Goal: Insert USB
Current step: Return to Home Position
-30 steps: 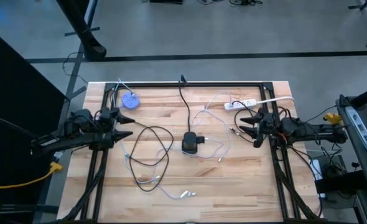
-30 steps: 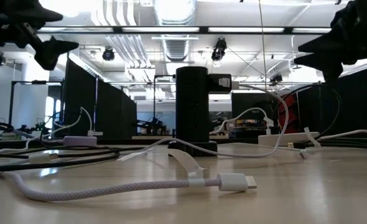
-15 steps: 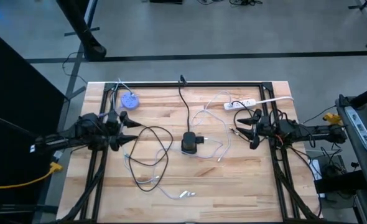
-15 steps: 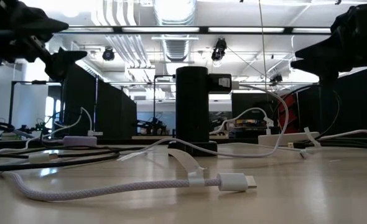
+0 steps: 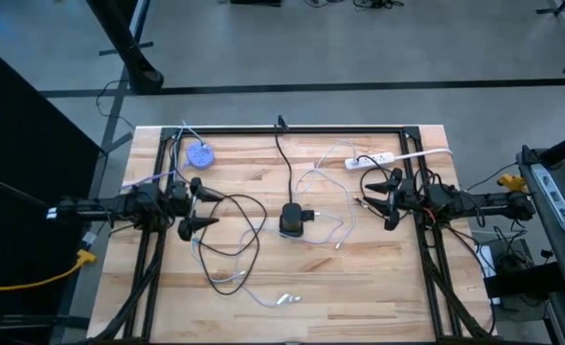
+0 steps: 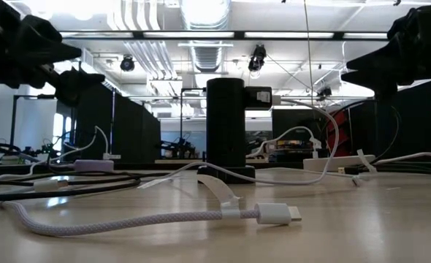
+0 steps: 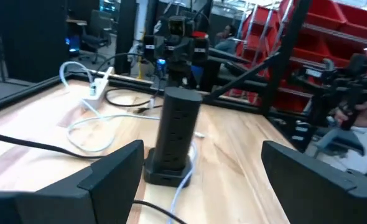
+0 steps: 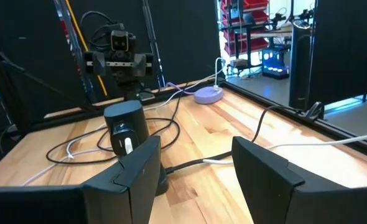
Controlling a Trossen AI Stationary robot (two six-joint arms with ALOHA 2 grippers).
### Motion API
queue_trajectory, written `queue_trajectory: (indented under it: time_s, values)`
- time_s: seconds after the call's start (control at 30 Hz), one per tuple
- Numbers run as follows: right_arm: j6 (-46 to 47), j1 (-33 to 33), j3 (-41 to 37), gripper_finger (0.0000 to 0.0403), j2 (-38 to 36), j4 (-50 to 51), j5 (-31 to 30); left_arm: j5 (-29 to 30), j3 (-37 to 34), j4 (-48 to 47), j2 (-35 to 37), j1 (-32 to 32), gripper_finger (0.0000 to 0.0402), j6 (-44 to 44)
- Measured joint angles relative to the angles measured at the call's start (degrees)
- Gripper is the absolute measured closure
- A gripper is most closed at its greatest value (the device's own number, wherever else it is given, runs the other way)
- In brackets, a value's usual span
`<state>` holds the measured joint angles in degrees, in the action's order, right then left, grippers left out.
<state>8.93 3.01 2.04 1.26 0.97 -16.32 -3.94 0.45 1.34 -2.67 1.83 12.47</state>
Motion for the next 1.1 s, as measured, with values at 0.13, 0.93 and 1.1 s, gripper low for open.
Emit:
queue_trajectory:
  time_s: [0.13,0.93,1.1]
  values:
    - [-2.1,0.0,0.0,0.0219,0.5,0.0,0.0,0.5,0.0,-0.2,-0.7,0.0,0.0089,-1.4]
    - [5.4,0.0,0.0,0.0219,2.3,0.0,0.3,0.5,0.0,-0.2,-3.9,0.0,0.0089,1.6]
    - [5.4,0.0,0.0,0.0219,2.3,0.0,0.3,0.5,0.0,-0.2,-4.2,0.0,0.0089,1.6]
